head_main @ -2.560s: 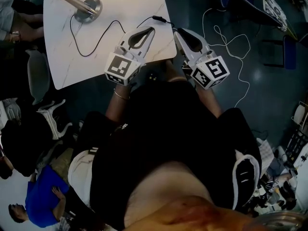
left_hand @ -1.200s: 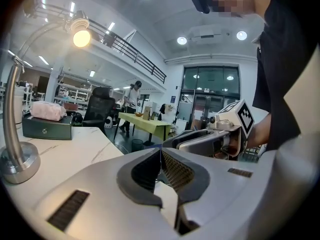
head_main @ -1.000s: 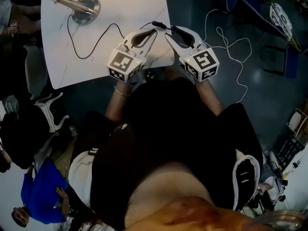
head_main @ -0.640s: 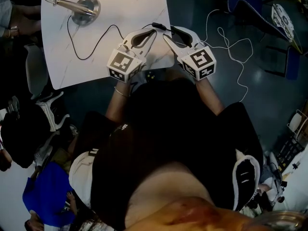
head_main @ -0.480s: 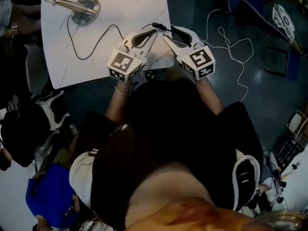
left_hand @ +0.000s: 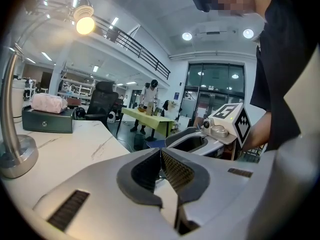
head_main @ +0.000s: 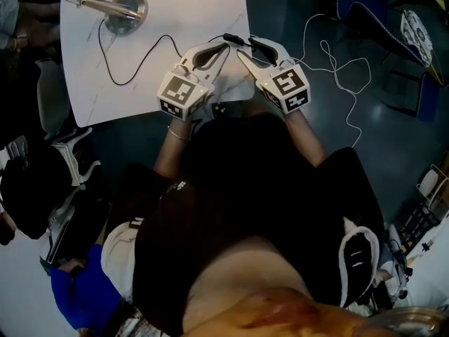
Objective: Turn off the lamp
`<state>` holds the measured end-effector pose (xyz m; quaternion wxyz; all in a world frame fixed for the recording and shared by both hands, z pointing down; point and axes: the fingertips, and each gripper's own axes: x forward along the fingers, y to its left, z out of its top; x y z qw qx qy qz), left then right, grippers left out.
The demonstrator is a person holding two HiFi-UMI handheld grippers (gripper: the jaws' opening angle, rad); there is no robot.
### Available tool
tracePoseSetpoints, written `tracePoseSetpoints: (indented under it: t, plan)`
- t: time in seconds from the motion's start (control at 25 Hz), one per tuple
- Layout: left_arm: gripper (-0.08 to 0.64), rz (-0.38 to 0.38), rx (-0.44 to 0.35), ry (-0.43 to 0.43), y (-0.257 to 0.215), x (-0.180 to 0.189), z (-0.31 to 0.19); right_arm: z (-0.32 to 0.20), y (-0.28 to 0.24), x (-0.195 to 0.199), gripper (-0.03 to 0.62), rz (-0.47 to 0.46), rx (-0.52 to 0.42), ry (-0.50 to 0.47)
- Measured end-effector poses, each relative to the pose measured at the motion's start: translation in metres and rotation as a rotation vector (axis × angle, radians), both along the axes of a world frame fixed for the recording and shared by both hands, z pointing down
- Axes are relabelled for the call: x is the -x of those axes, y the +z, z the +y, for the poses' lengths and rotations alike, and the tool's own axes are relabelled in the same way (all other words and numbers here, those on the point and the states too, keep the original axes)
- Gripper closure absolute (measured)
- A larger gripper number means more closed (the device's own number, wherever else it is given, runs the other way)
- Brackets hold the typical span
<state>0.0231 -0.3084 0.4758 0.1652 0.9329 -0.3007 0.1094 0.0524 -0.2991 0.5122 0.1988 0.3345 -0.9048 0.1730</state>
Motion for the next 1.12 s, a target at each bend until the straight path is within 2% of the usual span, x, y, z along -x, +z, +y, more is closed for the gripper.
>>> tracePoseSetpoints:
  t: [0.72,1.12]
  plan:
    - [0.552,-0.029,0.063,-0.001,0.035,-0.002,0.003,-0.01,0.033,0.004,0.46,0.128,0.013,-0.07]
    - [0.552,-0.06,0.087,-0.032,0.041,0.007,-0.002,-0.014,0.043,0.012,0.46,0.152,0.013,-0.117]
